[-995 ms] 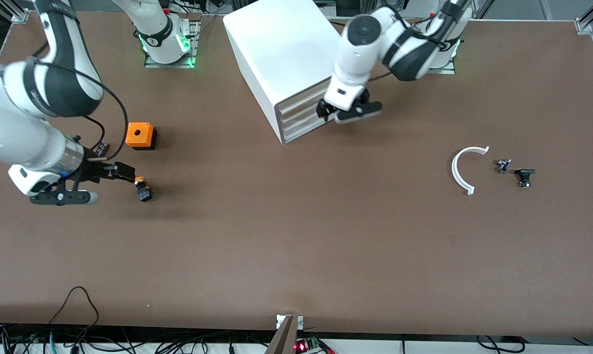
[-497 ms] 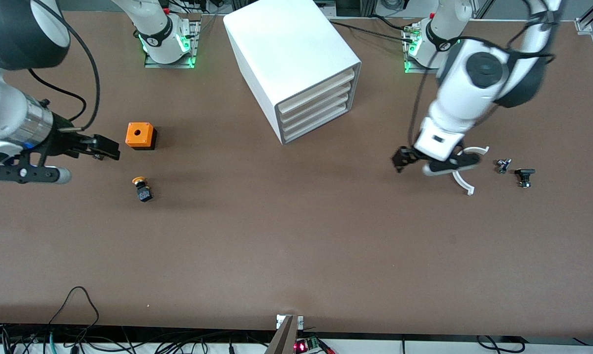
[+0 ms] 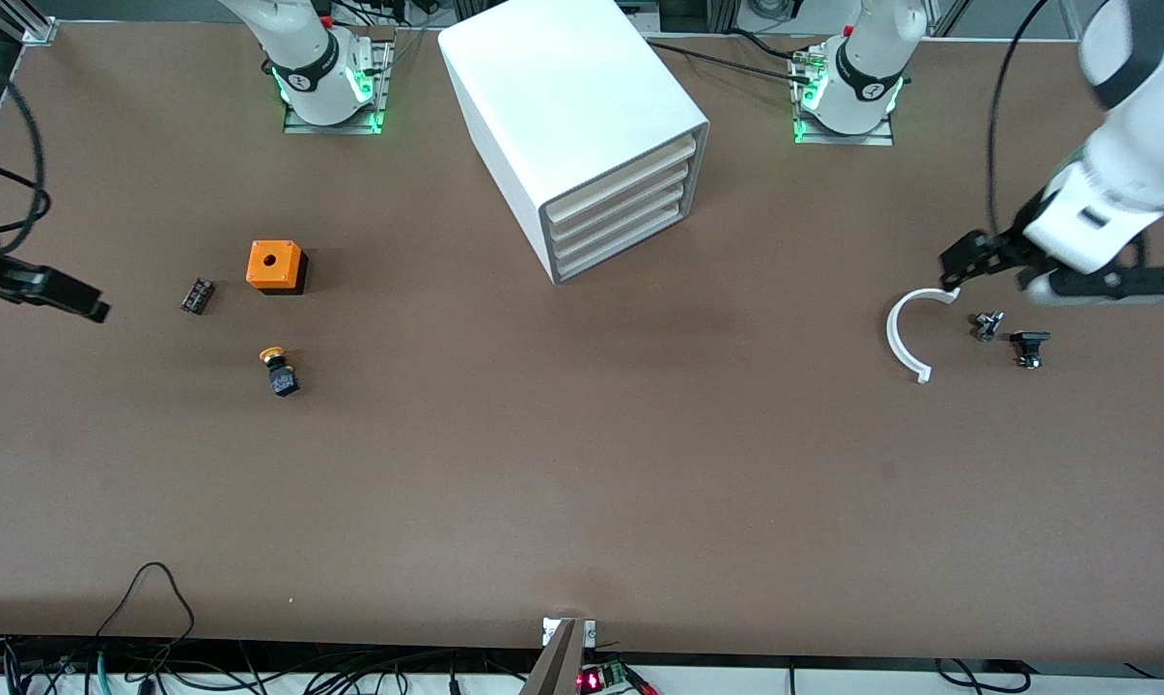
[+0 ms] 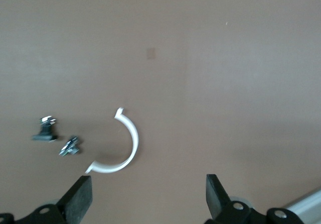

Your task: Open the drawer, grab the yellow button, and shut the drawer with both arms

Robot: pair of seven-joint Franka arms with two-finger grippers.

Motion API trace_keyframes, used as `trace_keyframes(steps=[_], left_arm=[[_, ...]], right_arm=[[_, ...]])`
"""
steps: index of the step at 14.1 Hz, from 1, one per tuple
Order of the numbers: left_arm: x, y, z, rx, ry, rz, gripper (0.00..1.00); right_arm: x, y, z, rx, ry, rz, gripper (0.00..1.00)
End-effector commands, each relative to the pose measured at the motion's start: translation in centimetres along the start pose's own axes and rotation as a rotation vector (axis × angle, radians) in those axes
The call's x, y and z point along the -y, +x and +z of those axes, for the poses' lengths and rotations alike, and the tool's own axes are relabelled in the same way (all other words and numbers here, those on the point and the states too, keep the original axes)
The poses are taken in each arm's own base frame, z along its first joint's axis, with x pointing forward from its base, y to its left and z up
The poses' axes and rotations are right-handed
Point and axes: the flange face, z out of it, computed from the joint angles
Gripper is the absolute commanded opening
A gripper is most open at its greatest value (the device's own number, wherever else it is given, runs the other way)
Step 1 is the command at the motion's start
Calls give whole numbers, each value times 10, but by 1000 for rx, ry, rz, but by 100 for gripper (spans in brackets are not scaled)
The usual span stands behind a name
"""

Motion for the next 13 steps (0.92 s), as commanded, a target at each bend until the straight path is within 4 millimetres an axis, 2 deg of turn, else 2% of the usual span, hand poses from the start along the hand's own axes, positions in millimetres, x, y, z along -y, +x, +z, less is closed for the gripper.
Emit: trace_keyframes(steps=[1, 3, 7, 10, 13], left_arm=[[16, -19, -23, 26, -3, 101, 100], [27, -21, -30, 18, -3, 148, 100], [26, -17, -32, 12, -3, 150, 100], [28, -17, -31, 15, -4, 139, 100], [29, -18, -33, 24, -4, 135, 100]], right_arm=[[-18, -16, -8, -19, 1, -39, 100], [-21, -19, -11, -16, -8, -41, 100], [-23, -30, -11, 40, -9, -75, 100], [-26, -39, -15, 55, -6, -170, 100], [-28, -52, -16, 52, -1, -165, 100]])
